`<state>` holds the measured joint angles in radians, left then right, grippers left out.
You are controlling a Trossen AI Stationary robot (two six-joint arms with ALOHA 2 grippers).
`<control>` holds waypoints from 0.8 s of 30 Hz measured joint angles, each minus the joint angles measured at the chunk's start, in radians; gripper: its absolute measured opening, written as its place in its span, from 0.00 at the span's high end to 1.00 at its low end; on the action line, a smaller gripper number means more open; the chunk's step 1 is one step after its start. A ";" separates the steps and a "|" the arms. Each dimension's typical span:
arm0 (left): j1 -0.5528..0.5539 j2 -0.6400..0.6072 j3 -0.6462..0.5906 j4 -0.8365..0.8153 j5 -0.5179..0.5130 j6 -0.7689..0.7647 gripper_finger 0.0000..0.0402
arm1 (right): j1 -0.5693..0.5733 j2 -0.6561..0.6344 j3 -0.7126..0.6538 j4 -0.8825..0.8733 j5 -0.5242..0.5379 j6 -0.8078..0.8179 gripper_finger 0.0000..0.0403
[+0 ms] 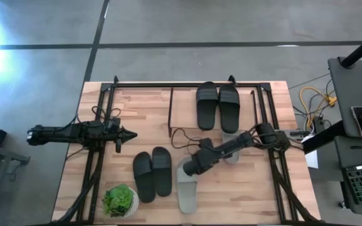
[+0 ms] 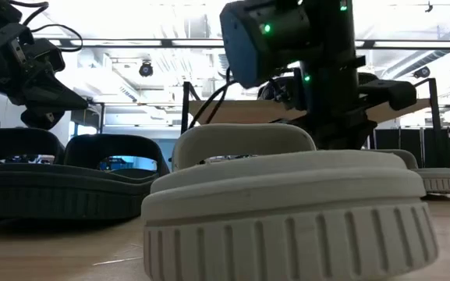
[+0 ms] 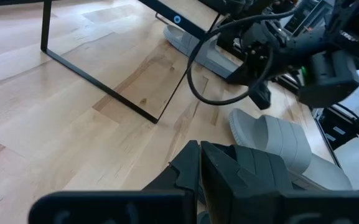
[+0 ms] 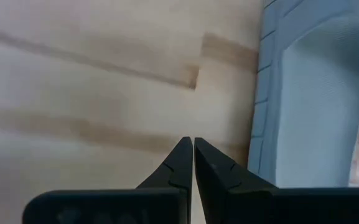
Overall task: Pick and place slides into the shelf
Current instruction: Put the right gray slide under the shelf
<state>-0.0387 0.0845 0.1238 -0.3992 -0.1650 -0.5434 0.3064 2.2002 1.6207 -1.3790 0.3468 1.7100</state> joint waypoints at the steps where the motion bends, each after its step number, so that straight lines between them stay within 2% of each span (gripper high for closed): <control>1: 0.000 0.000 0.000 0.000 0.000 0.000 1.00 | -0.004 0.000 -0.004 -0.008 0.009 0.007 0.98; 7: 0.000 0.000 0.000 0.000 0.000 0.000 1.00 | -0.022 0.000 -0.048 -0.096 0.050 0.010 0.98; 13: 0.000 0.000 0.000 0.000 0.000 0.000 1.00 | -0.031 -0.003 -0.150 -0.103 0.014 -0.009 0.98; 18: 0.000 0.000 0.000 0.000 0.000 0.000 1.00 | -0.025 -0.008 -0.161 -0.076 0.017 -0.051 0.98; 24: 0.000 0.000 0.000 0.000 0.000 0.000 1.00 | -0.047 -0.007 -0.179 -0.140 0.037 0.006 0.98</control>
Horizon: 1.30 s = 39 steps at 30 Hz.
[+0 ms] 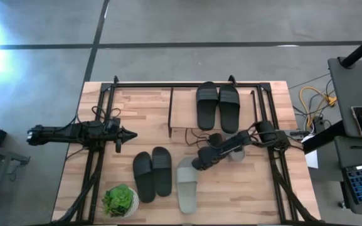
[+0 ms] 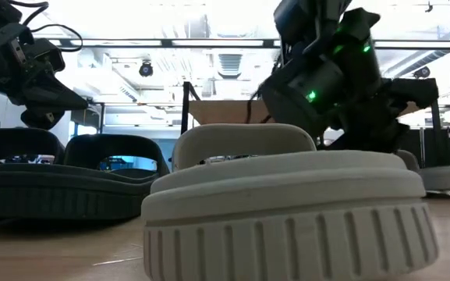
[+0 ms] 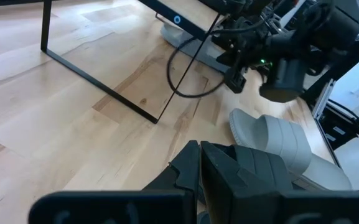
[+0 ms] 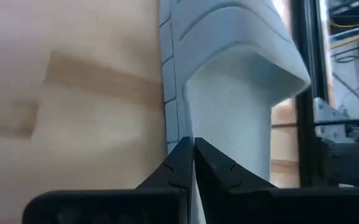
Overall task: Pick and place slides into the shelf
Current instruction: Put the right gray slide under the shelf, then put the gray slide under the shelf
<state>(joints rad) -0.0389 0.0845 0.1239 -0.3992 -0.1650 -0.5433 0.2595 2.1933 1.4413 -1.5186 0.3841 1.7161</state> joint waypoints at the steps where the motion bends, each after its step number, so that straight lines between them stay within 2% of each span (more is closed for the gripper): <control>1: 0.000 0.000 0.000 0.000 0.000 0.000 1.00 | -0.006 0.000 -0.003 0.006 0.003 0.002 0.98; 14: 0.000 0.000 0.000 0.000 0.000 0.000 1.00 | -0.009 -0.007 -0.004 -0.043 0.010 0.026 0.98; 19: 0.000 0.000 0.000 0.000 0.000 0.000 1.00 | 0.002 -0.021 0.006 -0.053 0.071 0.023 0.98; 26: 0.000 0.000 0.000 0.000 0.000 0.000 1.00 | 0.034 -0.061 0.040 -0.025 0.026 -0.031 0.98; 32: 0.000 0.000 0.000 0.000 0.000 0.000 1.00 | 0.168 -0.214 0.134 0.140 0.001 -0.090 0.98; 36: 0.000 0.000 0.000 0.000 0.000 0.000 1.00 | 0.257 -0.329 0.139 0.455 -0.036 -0.143 0.98; 39: 0.000 0.000 0.000 0.000 0.000 0.000 1.00 | 0.303 -0.344 0.140 0.631 -0.021 -0.235 0.98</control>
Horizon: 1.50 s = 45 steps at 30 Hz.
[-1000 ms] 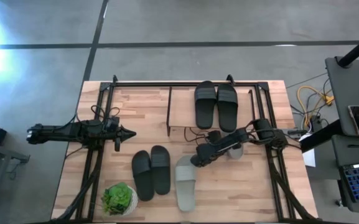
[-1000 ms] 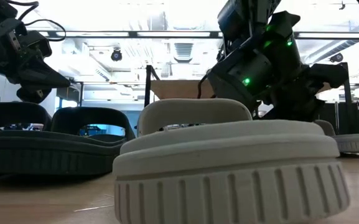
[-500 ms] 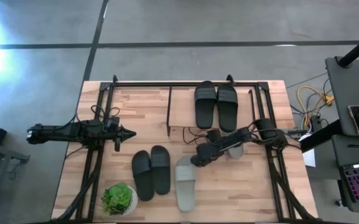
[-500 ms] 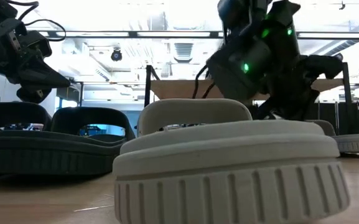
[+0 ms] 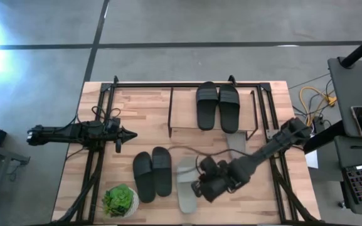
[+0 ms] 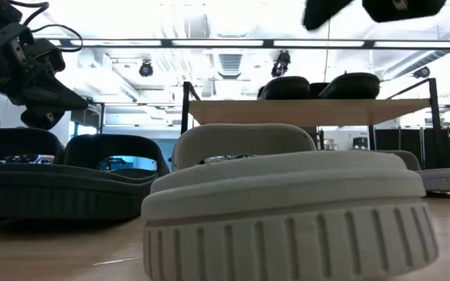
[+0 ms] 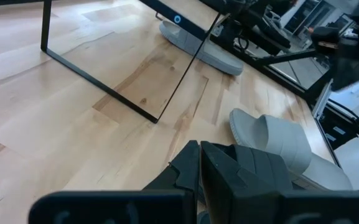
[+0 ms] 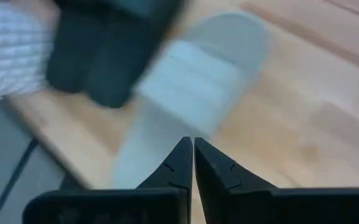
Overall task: Pick and place slides into the shelf
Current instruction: Put the gray slide under the shelf
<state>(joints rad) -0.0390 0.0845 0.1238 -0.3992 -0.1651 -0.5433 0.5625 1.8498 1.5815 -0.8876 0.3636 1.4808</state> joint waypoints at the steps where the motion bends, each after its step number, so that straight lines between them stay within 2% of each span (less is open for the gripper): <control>1: 0.000 0.000 0.000 0.000 0.000 0.000 1.00 | 0.013 0.013 0.005 -0.001 0.037 -0.021 0.98; 4: 0.000 0.000 0.000 0.000 0.000 0.000 1.00 | 0.056 0.067 0.024 -0.027 0.121 -0.188 0.94; 11: 0.000 0.000 0.000 0.000 0.000 0.000 1.00 | 0.077 0.209 0.174 -0.042 0.034 -0.561 0.71; 13: 0.000 0.000 0.000 0.000 0.000 0.000 1.00 | 0.079 0.256 0.239 -0.082 0.075 -0.647 0.64; 17: 0.000 -0.001 0.000 0.000 0.000 0.000 1.00 | 0.082 0.338 0.379 -0.257 0.230 -0.723 0.53; 20: 0.000 0.000 0.000 0.000 0.000 0.000 1.00 | 0.078 0.404 0.448 -0.344 0.255 -0.777 0.48; 26: 0.000 0.000 0.000 0.000 0.000 0.000 1.00 | 0.073 0.459 0.506 -0.344 0.263 -0.859 0.43; 34: 0.000 0.000 0.000 0.000 0.000 0.000 1.00 | 0.044 0.458 0.420 -0.215 0.223 -0.898 0.43; 42: 0.000 0.000 0.000 0.000 0.000 0.000 1.00 | 0.012 0.460 0.364 -0.195 0.284 -0.906 0.43; 45: 0.000 0.000 0.000 0.000 0.000 0.000 1.00 | -0.002 0.460 0.318 -0.178 0.276 -0.902 0.43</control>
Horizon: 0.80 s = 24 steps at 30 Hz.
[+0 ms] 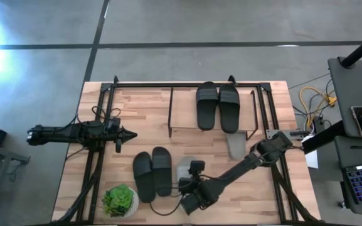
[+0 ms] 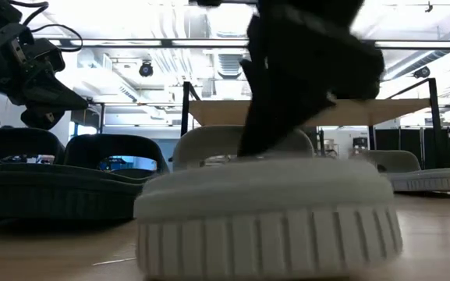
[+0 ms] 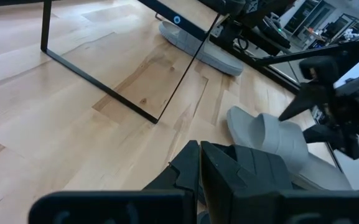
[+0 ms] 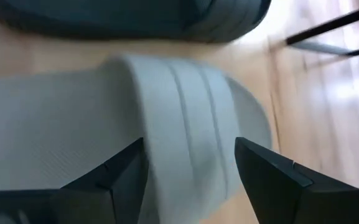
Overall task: Pick and place slides into the shelf
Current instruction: Put the gray slide under the shelf
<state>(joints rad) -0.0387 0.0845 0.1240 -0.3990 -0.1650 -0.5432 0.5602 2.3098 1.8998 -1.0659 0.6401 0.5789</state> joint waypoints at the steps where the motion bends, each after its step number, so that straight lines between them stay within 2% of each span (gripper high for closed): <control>1: 0.000 0.000 0.000 0.000 0.000 0.000 1.00 | -0.004 0.001 -0.011 0.008 -0.010 0.000 0.43; 7: 0.000 0.000 0.000 0.000 0.000 0.000 1.00 | -0.010 0.000 -0.045 0.024 0.021 -0.004 0.43; 11: 0.000 0.000 0.000 0.000 0.000 0.000 1.00 | -0.013 0.000 -0.061 -0.021 0.124 0.031 0.47; 15: 0.000 0.000 0.000 0.000 0.000 0.000 1.00 | -0.033 0.000 -0.091 -0.198 0.182 0.147 0.62; 20: 0.000 0.000 0.000 0.000 0.000 0.000 1.00 | -0.047 -0.001 -0.159 -0.490 0.210 0.387 0.91; 21: 0.000 0.000 0.000 0.000 0.000 0.000 1.00 | -0.049 -0.002 -0.178 -0.514 0.209 0.432 0.94; 24: 0.000 0.000 0.000 0.000 0.000 0.000 1.00 | -0.049 -0.040 -0.261 -0.482 0.178 0.457 0.95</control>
<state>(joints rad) -0.0387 0.0845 0.1238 -0.3992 -0.1650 -0.5434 0.5114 2.2699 1.6390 -1.5474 0.8183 1.0355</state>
